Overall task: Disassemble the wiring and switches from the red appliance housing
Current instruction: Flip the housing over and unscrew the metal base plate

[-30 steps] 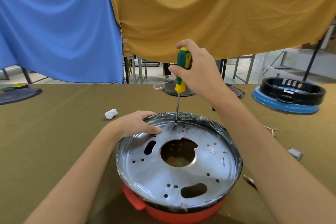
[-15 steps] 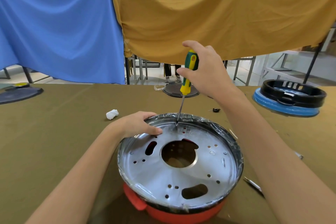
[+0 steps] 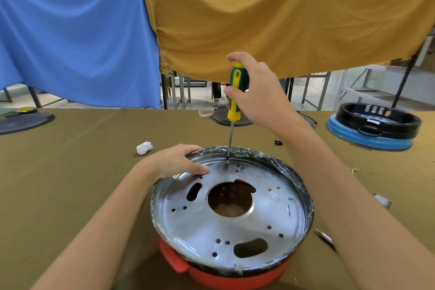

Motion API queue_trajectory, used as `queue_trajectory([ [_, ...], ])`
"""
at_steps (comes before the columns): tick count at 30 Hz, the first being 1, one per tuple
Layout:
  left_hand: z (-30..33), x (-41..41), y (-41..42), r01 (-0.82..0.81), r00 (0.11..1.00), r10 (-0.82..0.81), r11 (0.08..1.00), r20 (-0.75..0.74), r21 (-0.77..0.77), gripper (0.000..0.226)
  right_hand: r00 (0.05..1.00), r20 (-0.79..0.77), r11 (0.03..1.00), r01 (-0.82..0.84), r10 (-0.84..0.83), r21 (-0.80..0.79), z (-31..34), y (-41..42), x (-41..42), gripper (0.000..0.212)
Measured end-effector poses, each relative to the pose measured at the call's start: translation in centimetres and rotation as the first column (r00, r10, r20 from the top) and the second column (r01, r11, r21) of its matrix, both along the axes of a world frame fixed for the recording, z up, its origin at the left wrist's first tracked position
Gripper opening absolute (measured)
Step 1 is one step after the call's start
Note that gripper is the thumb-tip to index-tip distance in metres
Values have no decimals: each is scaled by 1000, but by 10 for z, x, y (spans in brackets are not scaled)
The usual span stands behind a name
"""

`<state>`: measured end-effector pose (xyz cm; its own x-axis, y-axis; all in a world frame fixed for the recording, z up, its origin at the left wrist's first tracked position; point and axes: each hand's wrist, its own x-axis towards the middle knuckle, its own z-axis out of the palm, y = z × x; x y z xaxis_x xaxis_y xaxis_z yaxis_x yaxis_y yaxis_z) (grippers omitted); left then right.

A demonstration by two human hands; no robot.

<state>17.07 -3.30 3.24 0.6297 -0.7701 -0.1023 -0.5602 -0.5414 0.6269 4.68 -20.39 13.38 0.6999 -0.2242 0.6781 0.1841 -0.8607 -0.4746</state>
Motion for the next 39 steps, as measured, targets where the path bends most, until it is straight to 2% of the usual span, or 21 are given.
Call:
queue_trajectory([
  [3,1,-1,0,2,1000,-2,1000,-6,-1,22,998,-10,995,-61,62,82,2,1,-1,53],
  [5,1,-1,0,-1,1000,1,1000,-9,-3,24,996,-11,991,-87,89,105,0,4,-1,47],
  [7,1,-2,-1,0,1000,0,1000,-10,-4,23,998,-3,996,-64,64,67,-3,6,1,39],
  [11,1,-2,0,2,1000,-2,1000,-7,-6,23,996,56,998,64,-64,6,-4,3,2,40],
  [16,1,-1,0,14,1000,-14,1000,-9,-6,23,1000,23,998,5,-7,70,-1,0,3,50],
  [19,-1,0,0,13,1000,-13,1000,-17,-14,23,1000,17,997,-21,19,72,-3,3,3,41],
  [24,-2,2,-1,17,999,-18,999,-27,-28,20,993,77,996,94,-94,0,-4,1,2,40],
  [30,-1,1,0,23,999,-24,999,-42,-41,20,999,31,995,-34,31,96,-2,-4,1,44],
  [33,-1,-1,1,21,999,-22,999,-34,-39,19,1000,-8,1000,16,-16,-13,-8,-4,3,43],
  [39,2,-4,0,13,999,-15,999,-47,-45,16,994,79,992,-78,70,103,-2,-11,-3,42],
])
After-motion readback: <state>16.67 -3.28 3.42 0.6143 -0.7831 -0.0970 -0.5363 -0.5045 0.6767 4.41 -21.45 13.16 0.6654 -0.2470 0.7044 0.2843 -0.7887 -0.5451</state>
